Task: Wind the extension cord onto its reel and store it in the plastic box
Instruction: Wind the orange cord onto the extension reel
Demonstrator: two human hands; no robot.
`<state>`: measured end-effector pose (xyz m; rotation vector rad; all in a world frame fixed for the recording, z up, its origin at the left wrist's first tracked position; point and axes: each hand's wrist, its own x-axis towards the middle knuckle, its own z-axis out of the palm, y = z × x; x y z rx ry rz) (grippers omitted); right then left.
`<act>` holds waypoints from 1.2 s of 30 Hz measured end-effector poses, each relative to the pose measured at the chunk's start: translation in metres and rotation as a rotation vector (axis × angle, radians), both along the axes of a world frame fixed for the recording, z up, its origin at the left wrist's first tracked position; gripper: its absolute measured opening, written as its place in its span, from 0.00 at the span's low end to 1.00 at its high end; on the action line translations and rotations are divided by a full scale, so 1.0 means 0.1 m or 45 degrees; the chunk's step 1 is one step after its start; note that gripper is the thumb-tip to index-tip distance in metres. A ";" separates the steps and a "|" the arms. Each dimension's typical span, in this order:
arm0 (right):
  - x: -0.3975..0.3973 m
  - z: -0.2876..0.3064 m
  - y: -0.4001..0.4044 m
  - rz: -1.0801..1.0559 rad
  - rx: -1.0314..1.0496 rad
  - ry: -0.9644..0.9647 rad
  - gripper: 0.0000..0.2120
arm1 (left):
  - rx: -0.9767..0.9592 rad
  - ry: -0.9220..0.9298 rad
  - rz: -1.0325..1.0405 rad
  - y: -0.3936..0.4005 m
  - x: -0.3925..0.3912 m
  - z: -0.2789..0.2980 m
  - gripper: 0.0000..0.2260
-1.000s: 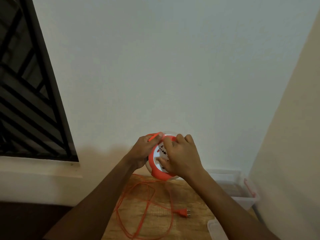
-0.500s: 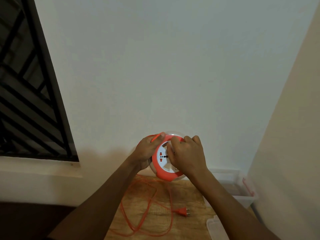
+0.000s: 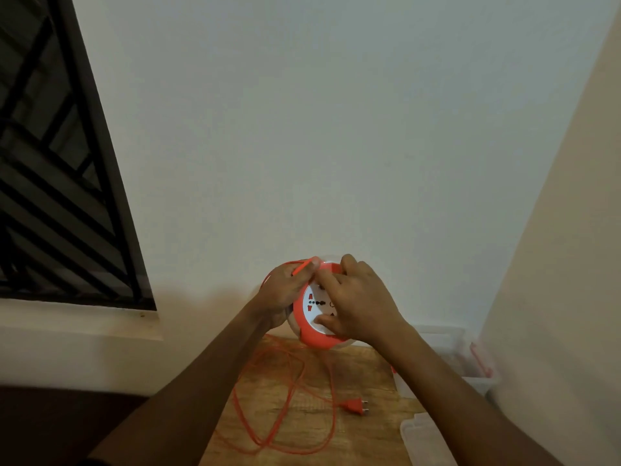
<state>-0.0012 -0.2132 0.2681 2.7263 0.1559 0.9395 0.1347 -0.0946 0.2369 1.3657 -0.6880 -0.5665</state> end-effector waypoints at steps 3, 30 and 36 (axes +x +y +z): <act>0.05 -0.03 0.01 -0.072 0.117 -0.202 0.30 | 0.012 -0.028 -0.022 -0.01 -0.03 0.03 0.20; -0.01 -0.04 -0.07 0.002 -0.058 0.090 0.32 | 0.042 -0.043 0.027 -0.05 0.02 0.04 0.20; 0.06 -0.10 -0.04 -0.146 -0.069 -0.213 0.27 | 0.039 -0.057 0.014 -0.07 0.01 0.07 0.19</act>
